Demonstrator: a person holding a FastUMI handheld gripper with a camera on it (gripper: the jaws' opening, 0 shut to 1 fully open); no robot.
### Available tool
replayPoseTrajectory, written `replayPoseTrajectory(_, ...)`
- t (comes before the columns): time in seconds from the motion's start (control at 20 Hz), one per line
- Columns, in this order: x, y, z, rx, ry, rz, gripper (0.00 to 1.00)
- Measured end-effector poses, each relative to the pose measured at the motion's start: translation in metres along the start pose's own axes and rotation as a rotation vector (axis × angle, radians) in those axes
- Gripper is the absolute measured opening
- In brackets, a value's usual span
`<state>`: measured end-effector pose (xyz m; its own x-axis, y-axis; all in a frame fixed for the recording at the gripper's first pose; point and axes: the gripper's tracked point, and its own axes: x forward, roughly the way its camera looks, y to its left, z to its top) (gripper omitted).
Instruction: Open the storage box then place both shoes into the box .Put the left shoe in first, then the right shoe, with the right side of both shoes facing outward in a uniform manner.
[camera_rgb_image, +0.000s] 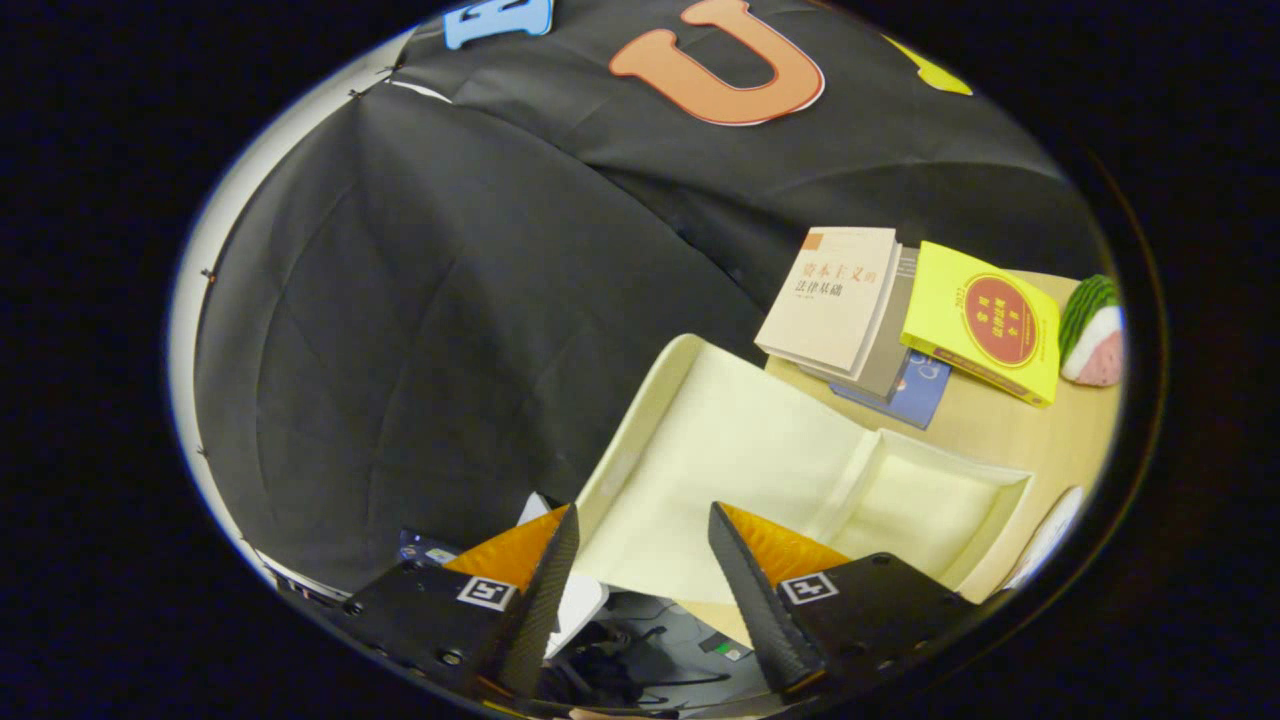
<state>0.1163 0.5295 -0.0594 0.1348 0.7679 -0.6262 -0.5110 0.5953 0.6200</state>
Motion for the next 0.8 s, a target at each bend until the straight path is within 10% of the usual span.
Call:
replayPoseTrajectory(0.1, -0.002, -0.018, -0.005, -0.013, 0.012, -0.056, 0.96)
replayPoseTrajectory(0.8, -0.139, -0.233, -0.112, -0.063, -0.010, -0.313, 0.96)
